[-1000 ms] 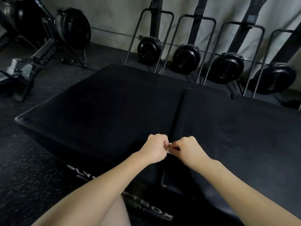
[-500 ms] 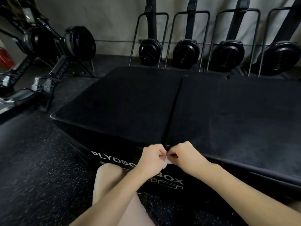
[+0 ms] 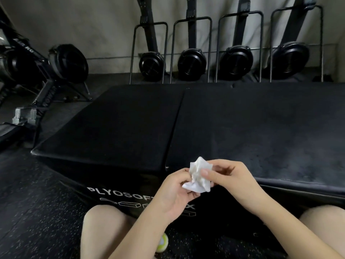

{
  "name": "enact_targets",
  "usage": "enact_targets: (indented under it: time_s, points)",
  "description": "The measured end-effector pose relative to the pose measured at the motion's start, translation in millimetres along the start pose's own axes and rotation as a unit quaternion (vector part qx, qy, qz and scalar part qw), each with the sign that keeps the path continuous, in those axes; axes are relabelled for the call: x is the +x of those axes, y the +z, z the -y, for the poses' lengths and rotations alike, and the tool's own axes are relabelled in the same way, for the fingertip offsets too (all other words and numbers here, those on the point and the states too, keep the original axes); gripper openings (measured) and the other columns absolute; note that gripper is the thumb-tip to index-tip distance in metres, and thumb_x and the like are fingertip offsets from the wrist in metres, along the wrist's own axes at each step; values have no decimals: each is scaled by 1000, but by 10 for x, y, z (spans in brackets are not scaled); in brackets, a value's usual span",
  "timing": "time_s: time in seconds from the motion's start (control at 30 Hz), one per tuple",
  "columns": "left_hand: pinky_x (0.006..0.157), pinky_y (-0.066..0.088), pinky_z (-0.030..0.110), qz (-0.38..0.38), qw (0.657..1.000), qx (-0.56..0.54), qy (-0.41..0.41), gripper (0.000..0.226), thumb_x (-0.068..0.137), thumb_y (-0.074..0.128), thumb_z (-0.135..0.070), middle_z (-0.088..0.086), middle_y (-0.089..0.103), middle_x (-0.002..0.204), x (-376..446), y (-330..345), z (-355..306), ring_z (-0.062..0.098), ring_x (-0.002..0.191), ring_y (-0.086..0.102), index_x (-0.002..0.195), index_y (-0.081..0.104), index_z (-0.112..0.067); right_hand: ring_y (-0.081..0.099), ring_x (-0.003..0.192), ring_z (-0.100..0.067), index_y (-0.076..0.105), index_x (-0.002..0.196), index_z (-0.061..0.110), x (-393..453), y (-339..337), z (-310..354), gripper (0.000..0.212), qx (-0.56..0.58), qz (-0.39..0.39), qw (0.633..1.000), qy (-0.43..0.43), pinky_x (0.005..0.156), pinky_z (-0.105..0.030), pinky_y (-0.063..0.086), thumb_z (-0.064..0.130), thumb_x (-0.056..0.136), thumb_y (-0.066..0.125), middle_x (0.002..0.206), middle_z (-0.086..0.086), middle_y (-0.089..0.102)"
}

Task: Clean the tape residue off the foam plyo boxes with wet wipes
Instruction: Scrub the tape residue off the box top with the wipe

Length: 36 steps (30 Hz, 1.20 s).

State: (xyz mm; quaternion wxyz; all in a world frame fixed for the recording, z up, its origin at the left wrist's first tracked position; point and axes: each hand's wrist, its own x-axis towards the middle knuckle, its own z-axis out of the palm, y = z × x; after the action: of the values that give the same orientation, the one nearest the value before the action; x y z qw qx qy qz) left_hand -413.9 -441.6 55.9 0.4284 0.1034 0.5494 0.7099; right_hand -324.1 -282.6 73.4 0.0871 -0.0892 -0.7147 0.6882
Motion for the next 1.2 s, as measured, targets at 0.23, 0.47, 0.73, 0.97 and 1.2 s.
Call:
enact_targets:
  time_s: [0.23,0.47,0.73,0.97,1.2]
  points:
    - [98,46,48,-46,997,14,52,55,104,34,-40,20,71,113,-3,373,92,34,109,66,115,70,-1,59,68,-21,80,83,11,-95,-240,9,17,51,-120,991,12,75,-37,54,28,86,77,77,-14,71]
    - [90,56,43,-74,985,80,133,32,85,65,-27,16,73,104,6,479,111,32,102,69,103,73,-2,56,70,-28,73,83,1,-107,-345,-20,29,57,-160,985,-6,74,-40,50,29,90,73,76,-30,59]
    - [91,48,47,-34,988,6,147,29,96,58,-19,25,68,113,10,481,76,39,101,62,107,69,5,53,72,-29,69,87,-3,-76,-327,4,33,168,-191,967,3,69,-40,49,30,88,74,79,-20,57]
    - [77,52,30,-25,984,10,176,30,91,63,-28,14,66,92,114,509,71,23,82,56,96,70,0,64,79,-34,65,98,-9,-15,-295,28,35,248,-162,955,1,70,-42,56,26,93,66,90,-26,64]
    - [93,53,53,-11,989,60,137,36,98,59,-30,21,71,108,300,521,20,37,103,68,113,63,2,61,70,-23,73,88,6,77,-445,-83,22,101,-219,970,-14,63,-35,54,28,88,73,80,-24,65]
